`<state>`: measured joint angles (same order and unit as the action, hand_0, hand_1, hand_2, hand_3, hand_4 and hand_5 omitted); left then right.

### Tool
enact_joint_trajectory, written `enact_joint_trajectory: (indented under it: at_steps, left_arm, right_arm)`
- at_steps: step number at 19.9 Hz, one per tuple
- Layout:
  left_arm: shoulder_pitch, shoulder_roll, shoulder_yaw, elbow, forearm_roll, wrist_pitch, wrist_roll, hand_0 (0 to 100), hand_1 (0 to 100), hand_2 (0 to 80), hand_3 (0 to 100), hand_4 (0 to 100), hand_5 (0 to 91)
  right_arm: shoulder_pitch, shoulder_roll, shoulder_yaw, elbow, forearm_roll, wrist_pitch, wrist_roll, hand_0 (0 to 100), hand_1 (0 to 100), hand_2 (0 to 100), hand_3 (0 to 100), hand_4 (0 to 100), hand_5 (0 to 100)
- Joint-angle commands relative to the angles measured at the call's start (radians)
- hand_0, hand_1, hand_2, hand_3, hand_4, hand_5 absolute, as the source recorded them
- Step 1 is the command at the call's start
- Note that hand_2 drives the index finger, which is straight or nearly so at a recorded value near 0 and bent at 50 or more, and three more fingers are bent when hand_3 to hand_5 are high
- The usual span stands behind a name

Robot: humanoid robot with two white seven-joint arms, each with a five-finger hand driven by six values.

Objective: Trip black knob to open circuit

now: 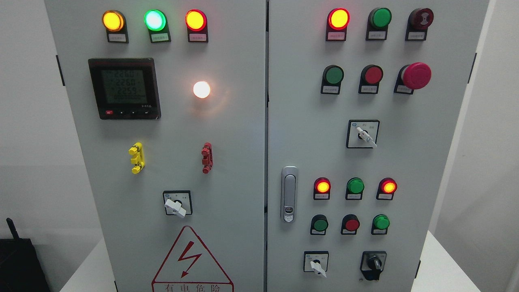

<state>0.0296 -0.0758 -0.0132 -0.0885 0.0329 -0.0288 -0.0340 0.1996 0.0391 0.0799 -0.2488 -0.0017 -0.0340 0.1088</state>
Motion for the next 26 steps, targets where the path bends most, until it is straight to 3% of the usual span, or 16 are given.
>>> enact_joint_trajectory:
  at_steps: [1, 6, 12, 15, 18, 21, 22, 23, 25, 26]
  left_arm:
    - [0.0, -0.001, 0.001, 0.001, 0.002, 0.0, 0.0, 12, 39, 0.0, 0, 0, 0.0]
    - [0.0, -0.001, 0.001, 0.001, 0.002, 0.001, 0.0, 12, 39, 0.0, 0, 0, 0.0]
    - [0.0, -0.001, 0.001, 0.001, 0.002, 0.001, 0.0, 12, 39, 0.0, 0, 0, 0.0]
    - [0.0, -0.001, 0.001, 0.001, 0.002, 0.0, 0.0, 12, 39, 0.0, 0, 0, 0.0]
    - [0.0, -0.001, 0.001, 0.001, 0.002, 0.001, 0.0, 12, 39, 0.0, 0, 0, 0.0]
    - [0.0, -0.001, 0.001, 0.001, 0.002, 0.001, 0.0, 12, 39, 0.0, 0, 0, 0.0]
    - [0.0, -0.001, 0.001, 0.001, 0.002, 0.001, 0.0, 12, 39, 0.0, 0, 0, 0.0]
    - [0.0, -0.001, 0.001, 0.001, 0.002, 0.001, 0.0, 12, 39, 0.0, 0, 0, 0.0]
    - [0.0, -0.001, 0.001, 0.001, 0.002, 0.001, 0.0, 12, 39, 0.0, 0, 0, 0.0]
    - [0.0, -0.001, 0.001, 0.001, 0.002, 0.001, 0.0, 12, 39, 0.0, 0, 0, 0.0]
  right_arm:
    - [0.029, -0.005, -0.011, -0.065, -0.006, -0.01, -0.008, 4, 29, 0, 0, 0, 0]
    - [0.099, -0.027, -0.011, -0.251, -0.007, -0.027, -0.009, 4, 30, 0, 0, 0, 0]
    - [0.112, -0.073, 0.0, -0.331, -0.112, -0.17, -0.012, 6, 34, 0, 4, 0, 0]
    - [0.113, -0.09, 0.003, -0.372, -0.147, -0.253, -0.017, 8, 36, 0, 12, 4, 0]
    - [0.115, -0.091, 0.008, -0.414, -0.158, -0.322, -0.072, 10, 39, 0, 22, 13, 0]
    - [0.132, -0.093, 0.008, -0.487, -0.158, -0.33, -0.1, 10, 44, 0, 41, 27, 0]
    - [0.141, -0.096, 0.008, -0.516, -0.158, -0.337, -0.104, 10, 46, 0, 51, 35, 0]
    - [0.147, -0.107, 0.009, -0.545, -0.158, -0.349, -0.109, 10, 47, 0, 53, 36, 0]
    - [0.156, -0.123, 0.027, -0.593, -0.158, -0.385, -0.127, 11, 52, 0, 69, 45, 8]
    - [0.159, -0.131, 0.044, -0.613, -0.159, -0.406, -0.144, 12, 53, 0, 72, 46, 9]
